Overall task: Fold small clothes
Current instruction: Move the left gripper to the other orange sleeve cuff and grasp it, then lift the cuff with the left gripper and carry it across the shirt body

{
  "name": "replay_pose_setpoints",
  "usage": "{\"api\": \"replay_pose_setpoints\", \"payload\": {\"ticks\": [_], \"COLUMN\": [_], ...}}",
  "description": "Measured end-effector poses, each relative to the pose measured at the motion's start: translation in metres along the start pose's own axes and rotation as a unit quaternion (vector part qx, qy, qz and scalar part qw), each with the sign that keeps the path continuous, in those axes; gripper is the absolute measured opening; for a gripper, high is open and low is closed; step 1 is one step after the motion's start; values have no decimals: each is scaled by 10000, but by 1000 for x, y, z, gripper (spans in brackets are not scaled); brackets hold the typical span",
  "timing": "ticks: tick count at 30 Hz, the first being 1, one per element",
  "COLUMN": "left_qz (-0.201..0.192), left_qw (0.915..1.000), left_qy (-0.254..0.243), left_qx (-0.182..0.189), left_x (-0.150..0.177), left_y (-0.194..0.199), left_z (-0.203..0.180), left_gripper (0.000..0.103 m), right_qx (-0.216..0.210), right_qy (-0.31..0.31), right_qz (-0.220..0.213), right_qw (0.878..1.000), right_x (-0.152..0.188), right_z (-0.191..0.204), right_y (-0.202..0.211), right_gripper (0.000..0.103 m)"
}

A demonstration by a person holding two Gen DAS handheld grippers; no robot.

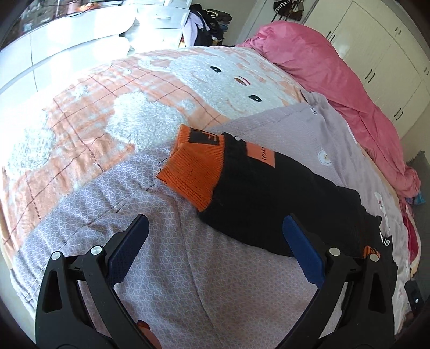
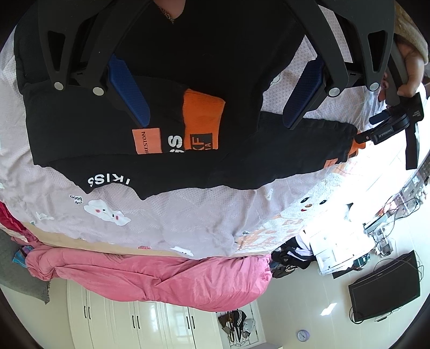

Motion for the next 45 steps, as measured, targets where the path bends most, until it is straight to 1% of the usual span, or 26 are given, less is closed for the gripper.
{"api": "replay_pose_setpoints", "payload": {"ticks": [4,7,8,9,10,11,13,16,17,18,20,23,26,29,33,37,39,45], "left_qz": [-12,-177,-228,-307,-336,-362,-428,-518,-526,-533,-513,-555,-672,-808,-959,-1107,-1178,-1203], "left_qw": [9995,9989,9987,9985,9984,9983,9977,9971,9970,9969,9969,9966,9957,9945,9925,9889,9874,9849], "left_qy": [315,433,431,412,388,379,395,428,453,516,595,612,591,505,228,10,-76,-184], "left_qx": [-15,-104,-130,-171,-222,-258,-339,-371,-340,-256,-92,50,225,423,729,987,1049,1230], "left_x": [-4,-11,-13,-16,-17,-18,-20,-23,-24,-25,-25,-26,-27,-29,-28,-25,-23,-16], "left_y": [-9,-14,-15,-18,-20,-22,-27,-32,-32,-33,-32,-29,-18,-5,17,38,49,65], "left_z": [12,14,13,13,12,12,13,16,17,18,19,17,12,3,-17,-36,-44,-62], "left_gripper": [93,93,88,80,76,67,60,33,20,14,8,6,6,5,5,5,5,5], "right_qx": [-1,17,14,16,33,44,65,93,110,110,129,163,186,199,236,237,238,331], "right_qy": [-57,-89,-101,-113,-122,-126,-133,-154,-163,-171,-187,-218,-308,-341,-447,-553,-596,-758], "right_qz": [26,59,66,67,64,62,52,47,62,75,113,163,244,298,341,307,301,206], "right_qw": [10000,9999,9999,9999,9999,9999,9999,9998,9998,9998,9997,9995,9991,9988,9981,9977,9975,9964], "right_x": [5,7,8,8,8,8,8,9,10,10,12,15,21,26,31,34,34,37], "right_z": [0,-1,-2,-3,-4,-5,-6,-9,-10,-11,-13,-15,-18,-21,-27,-33,-37,-57], "right_y": [-4,-8,-8,-8,-8,-8,-7,-7,-8,-9,-12,-16,-21,-23,-22,-14,-8,13], "right_gripper": [99,99,99,99,99,99,99,99,99,99,99,99,99,99,99,99,99,99]}}
Point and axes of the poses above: each gripper's, at about its wrist camera, not at the fingertips, and y roughly against the way its jaws point, z to its left, x to its underside, the point moved 1 cm from there along -y, roughly the way its jaws point, and after that the axes turned 10 degrees about -z, right-handed, at the moved point
